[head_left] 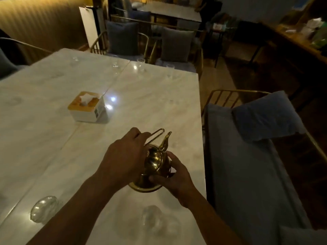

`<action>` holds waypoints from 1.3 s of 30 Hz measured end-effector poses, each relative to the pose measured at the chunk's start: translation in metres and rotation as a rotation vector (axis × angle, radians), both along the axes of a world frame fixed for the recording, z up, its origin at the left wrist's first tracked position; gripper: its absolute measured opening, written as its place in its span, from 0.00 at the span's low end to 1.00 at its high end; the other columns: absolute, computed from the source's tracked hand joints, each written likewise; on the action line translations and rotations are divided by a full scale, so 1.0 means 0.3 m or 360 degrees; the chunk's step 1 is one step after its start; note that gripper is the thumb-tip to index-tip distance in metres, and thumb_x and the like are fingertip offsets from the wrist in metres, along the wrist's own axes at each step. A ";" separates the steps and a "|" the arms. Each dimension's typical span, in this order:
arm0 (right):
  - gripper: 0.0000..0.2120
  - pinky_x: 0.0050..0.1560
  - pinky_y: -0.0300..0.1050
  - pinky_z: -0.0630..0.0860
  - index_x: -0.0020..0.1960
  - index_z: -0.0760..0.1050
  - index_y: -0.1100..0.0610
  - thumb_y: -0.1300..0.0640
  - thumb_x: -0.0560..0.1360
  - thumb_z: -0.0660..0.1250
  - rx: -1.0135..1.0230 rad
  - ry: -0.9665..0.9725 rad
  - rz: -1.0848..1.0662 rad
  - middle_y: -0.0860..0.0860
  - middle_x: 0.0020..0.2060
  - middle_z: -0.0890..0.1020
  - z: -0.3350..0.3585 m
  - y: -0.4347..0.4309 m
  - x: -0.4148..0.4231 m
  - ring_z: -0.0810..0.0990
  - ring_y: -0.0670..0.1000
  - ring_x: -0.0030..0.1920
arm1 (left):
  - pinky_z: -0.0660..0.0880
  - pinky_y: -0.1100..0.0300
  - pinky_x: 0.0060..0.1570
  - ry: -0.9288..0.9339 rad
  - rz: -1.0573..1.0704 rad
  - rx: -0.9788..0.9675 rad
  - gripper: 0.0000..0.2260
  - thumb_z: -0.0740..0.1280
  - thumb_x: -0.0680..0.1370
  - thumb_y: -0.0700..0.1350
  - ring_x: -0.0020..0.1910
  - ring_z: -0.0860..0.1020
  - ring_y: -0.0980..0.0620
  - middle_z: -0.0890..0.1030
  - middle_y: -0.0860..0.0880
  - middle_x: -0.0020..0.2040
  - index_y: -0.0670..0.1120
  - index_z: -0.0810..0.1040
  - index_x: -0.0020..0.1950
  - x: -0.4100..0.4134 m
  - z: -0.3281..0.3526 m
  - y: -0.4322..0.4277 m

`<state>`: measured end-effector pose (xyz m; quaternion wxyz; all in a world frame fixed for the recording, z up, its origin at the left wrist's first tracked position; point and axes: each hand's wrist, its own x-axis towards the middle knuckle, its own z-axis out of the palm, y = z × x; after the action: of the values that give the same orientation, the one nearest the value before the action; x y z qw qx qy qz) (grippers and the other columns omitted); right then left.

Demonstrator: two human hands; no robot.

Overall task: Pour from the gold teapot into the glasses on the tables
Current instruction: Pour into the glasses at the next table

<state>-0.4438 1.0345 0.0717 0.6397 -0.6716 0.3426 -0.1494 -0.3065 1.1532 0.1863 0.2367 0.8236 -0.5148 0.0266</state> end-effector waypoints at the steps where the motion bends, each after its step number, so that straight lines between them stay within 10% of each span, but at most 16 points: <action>1: 0.44 0.56 0.39 0.80 0.70 0.69 0.37 0.54 0.60 0.86 0.0038 -0.0015 0.0013 0.40 0.65 0.77 0.000 -0.010 0.002 0.76 0.47 0.66 | 0.80 0.53 0.43 0.0003 0.0040 0.0005 0.18 0.65 0.80 0.45 0.48 0.81 0.48 0.76 0.50 0.58 0.49 0.72 0.70 -0.007 0.000 -0.006; 7: 0.34 0.48 0.35 0.79 0.54 0.72 0.28 0.58 0.63 0.84 0.0053 -0.0033 0.0147 0.35 0.54 0.78 0.040 -0.028 -0.009 0.78 0.41 0.57 | 0.78 0.54 0.41 0.0011 0.0132 0.0022 0.17 0.65 0.80 0.45 0.46 0.81 0.47 0.78 0.48 0.56 0.47 0.75 0.69 -0.033 -0.004 -0.019; 11: 0.35 0.64 0.50 0.78 0.57 0.71 0.29 0.57 0.63 0.84 0.0053 0.0038 0.0183 0.39 0.59 0.77 0.028 -0.045 -0.008 0.74 0.49 0.66 | 0.79 0.52 0.43 0.0016 0.0191 0.0001 0.16 0.65 0.80 0.45 0.47 0.81 0.46 0.78 0.46 0.56 0.45 0.76 0.68 -0.043 -0.025 -0.038; 16: 0.35 0.66 0.62 0.76 0.52 0.73 0.21 0.37 0.50 0.85 0.0216 0.0049 0.0178 0.47 0.69 0.76 -0.024 -0.094 0.016 0.74 0.55 0.69 | 0.80 0.53 0.43 -0.0019 0.0224 0.0097 0.17 0.66 0.79 0.45 0.46 0.80 0.48 0.78 0.47 0.57 0.46 0.75 0.68 -0.046 -0.046 -0.094; 27: 0.31 0.64 0.62 0.78 0.54 0.73 0.24 0.41 0.57 0.82 0.0334 0.0053 0.0328 0.39 0.60 0.78 -0.191 -0.354 0.089 0.75 0.51 0.67 | 0.77 0.59 0.54 0.0171 0.0469 0.0311 0.19 0.62 0.82 0.48 0.54 0.78 0.53 0.73 0.50 0.65 0.49 0.69 0.73 -0.010 -0.153 -0.323; 39: 0.30 0.47 0.52 0.85 0.58 0.79 0.34 0.42 0.58 0.83 0.0822 0.0147 0.0542 0.56 0.65 0.78 -0.174 -0.480 0.082 0.79 0.60 0.63 | 0.79 0.56 0.48 0.0082 0.0588 0.0428 0.16 0.61 0.82 0.48 0.51 0.79 0.52 0.77 0.51 0.61 0.49 0.73 0.69 -0.022 -0.144 -0.489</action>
<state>-0.4191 0.8907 0.0195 0.7889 -0.5405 0.2804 0.0826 -0.3130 1.0064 0.1431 0.1290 0.9284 -0.3480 -0.0203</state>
